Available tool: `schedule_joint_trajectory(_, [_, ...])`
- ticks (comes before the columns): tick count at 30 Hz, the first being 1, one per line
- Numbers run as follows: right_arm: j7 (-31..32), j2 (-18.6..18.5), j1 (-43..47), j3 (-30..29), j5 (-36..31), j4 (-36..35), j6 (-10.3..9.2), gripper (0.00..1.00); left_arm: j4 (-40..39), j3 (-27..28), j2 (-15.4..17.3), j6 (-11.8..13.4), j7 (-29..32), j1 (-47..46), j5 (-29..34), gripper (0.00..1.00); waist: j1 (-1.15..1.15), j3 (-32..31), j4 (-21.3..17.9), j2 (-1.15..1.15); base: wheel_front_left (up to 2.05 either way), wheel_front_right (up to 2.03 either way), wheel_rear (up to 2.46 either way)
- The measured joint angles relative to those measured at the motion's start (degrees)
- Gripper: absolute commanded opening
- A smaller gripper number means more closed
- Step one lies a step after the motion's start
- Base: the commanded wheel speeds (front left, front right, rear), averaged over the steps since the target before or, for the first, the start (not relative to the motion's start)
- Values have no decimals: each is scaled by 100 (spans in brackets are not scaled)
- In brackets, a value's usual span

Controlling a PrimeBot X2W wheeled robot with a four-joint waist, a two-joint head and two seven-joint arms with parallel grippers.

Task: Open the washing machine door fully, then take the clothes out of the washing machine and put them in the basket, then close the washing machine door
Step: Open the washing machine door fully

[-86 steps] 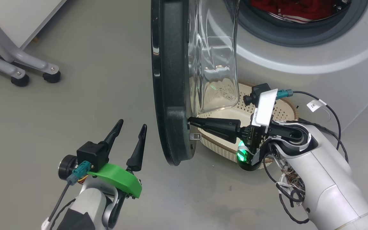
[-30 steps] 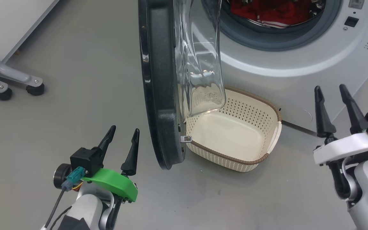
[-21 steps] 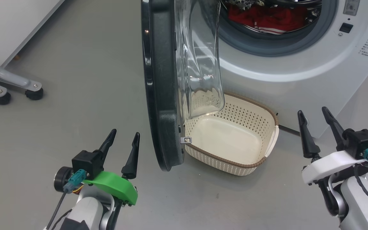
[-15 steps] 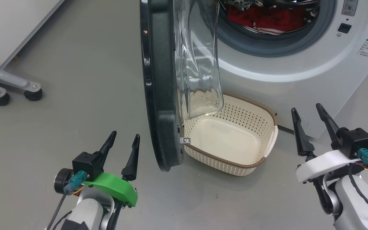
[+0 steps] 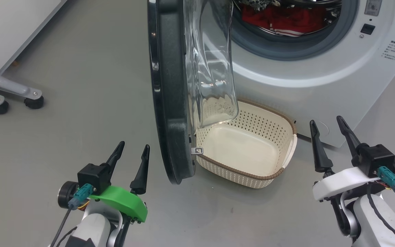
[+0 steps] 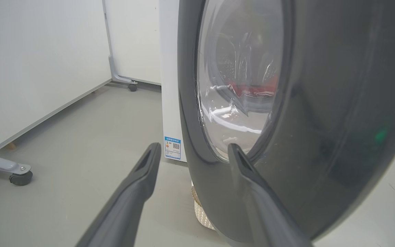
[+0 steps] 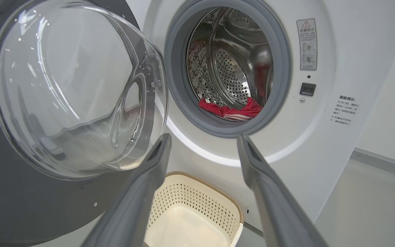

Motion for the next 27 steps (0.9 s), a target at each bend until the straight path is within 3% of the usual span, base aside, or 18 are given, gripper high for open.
schedule_joint_trajectory(16, [0,233,153,-282,-178,-25,13,100,0,3,0,0,0,1,40,100,0,2,3,0,0,0,0])
schedule_joint_trajectory(17, [0,236,154,-300,-181,-25,30,100,0,2,0,0,0,1,40,71,0,2,3,0,0,0,0])
schedule_joint_trajectory(18, [0,240,155,-318,-193,-25,58,100,0,2,0,0,0,1,40,16,0,3,3,0,0,0,0])
schedule_joint_trajectory(19, [0,252,162,-353,-221,-24,59,100,0,3,-1,-1,0,1,40,0,0,3,5,0,0,0,0])
schedule_joint_trajectory(27, [0,353,261,-481,-280,-7,121,100,-202,165,0,32,0,1,55,0,0,-7,24,0,0,0,0])
